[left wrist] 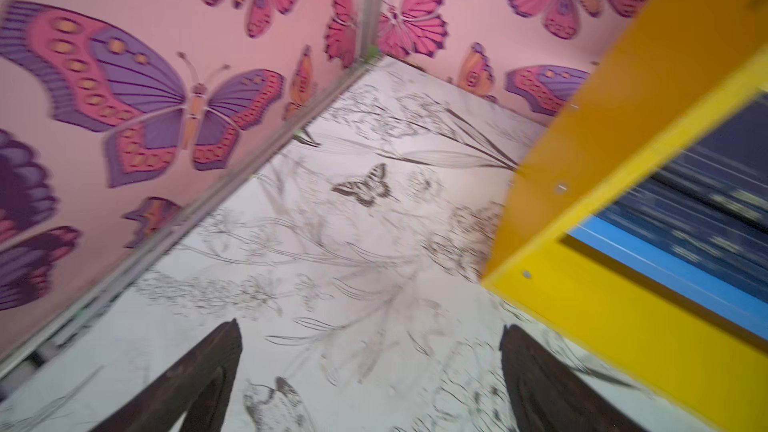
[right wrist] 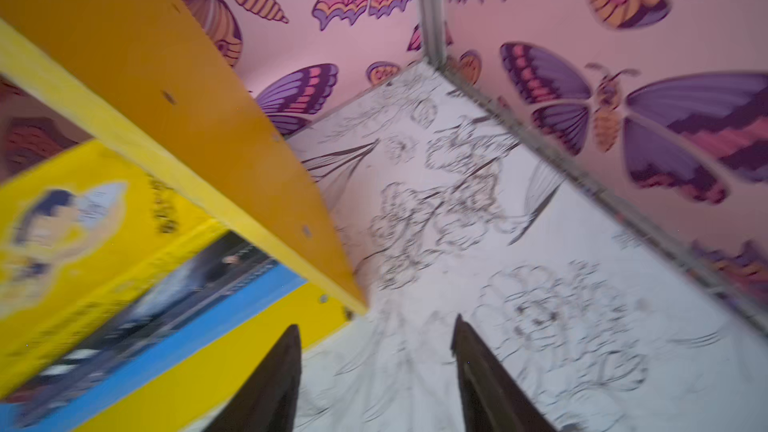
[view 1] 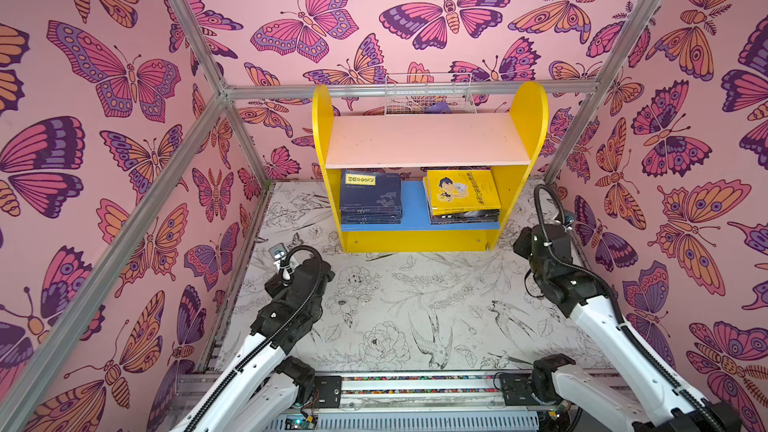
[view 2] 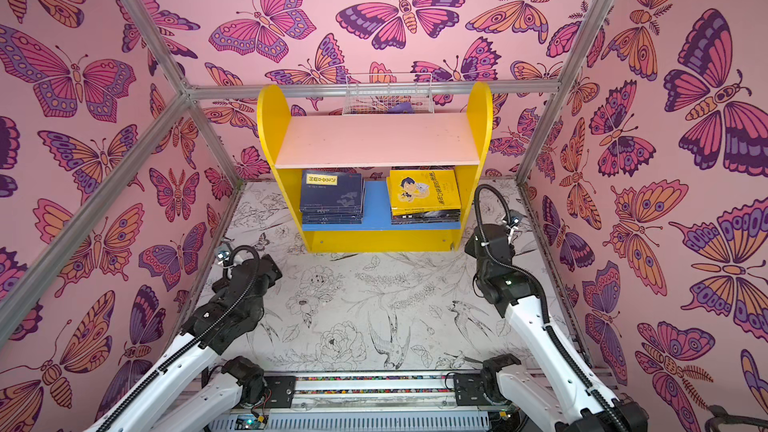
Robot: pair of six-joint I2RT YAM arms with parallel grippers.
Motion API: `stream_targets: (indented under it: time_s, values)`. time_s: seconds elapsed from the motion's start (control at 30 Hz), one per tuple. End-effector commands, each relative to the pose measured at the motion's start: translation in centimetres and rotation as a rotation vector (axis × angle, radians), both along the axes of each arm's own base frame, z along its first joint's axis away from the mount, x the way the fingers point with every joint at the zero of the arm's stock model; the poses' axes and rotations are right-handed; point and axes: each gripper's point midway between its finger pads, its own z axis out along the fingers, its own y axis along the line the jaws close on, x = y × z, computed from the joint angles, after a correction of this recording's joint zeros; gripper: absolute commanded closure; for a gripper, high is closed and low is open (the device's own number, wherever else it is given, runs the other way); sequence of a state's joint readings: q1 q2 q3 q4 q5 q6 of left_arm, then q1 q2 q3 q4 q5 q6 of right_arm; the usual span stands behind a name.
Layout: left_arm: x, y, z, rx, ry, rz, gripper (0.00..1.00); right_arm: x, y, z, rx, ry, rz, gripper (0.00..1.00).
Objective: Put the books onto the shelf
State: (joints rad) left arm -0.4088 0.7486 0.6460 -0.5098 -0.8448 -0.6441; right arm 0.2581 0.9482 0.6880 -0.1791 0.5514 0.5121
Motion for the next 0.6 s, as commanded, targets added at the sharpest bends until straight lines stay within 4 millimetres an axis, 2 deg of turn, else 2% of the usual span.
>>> stream_targets:
  time_s: [0.0, 0.1, 0.17, 0.23, 0.33, 0.37, 0.43, 0.47, 0.5, 0.57]
  values:
    - [0.9, 2.9, -1.3, 0.209, 0.096, 0.092, 0.01, 0.8, -2.1, -1.7, -0.278, -0.008, -0.036, 0.35]
    - [4.0, 2.7, -4.1, 0.364, 0.17, 0.027, 0.01, 1.5, -2.8, -4.3, -0.331, 0.014, -0.075, 0.33]
    - [4.8, 3.4, -6.0, 0.339, 0.193, 0.078, 0.01, 2.6, -3.0, -5.7, -0.323, -0.003, -0.059, 0.33]
    - [6.8, 3.0, -8.0, 0.281, 0.152, 0.019, 0.01, 3.7, -2.2, -6.6, -0.339, -0.013, 0.017, 0.33]
    - [8.7, 3.2, -8.7, 0.265, 0.096, 0.037, 0.01, 4.7, -2.3, -8.0, -0.356, -0.04, 0.042, 0.33]
    - [10.5, 1.5, -9.0, 0.276, 0.08, -0.11, 0.01, 4.9, -2.4, -8.1, -0.366, -0.052, 0.049, 0.34]
    - [12.2, -0.5, -9.2, 0.285, 0.044, -0.262, 0.02, 5.5, -2.3, -9.9, -0.287, -0.044, 0.132, 0.37]
    - [13.0, -1.0, -9.3, 0.298, 0.037, -0.319, 0.01, 5.9, -2.3, -11.1, -0.245, -0.047, 0.17, 0.39]
    - [13.3, -1.5, -9.8, 0.298, 0.049, -0.356, 0.01, 6.6, -2.4, -11.1, -0.232, -0.089, 0.181, 0.4]
    - [14.4, -1.9, -9.9, 0.297, -0.023, -0.418, 0.01, 6.8, -1.7, -11.5, -0.22, -0.033, 0.236, 0.37]
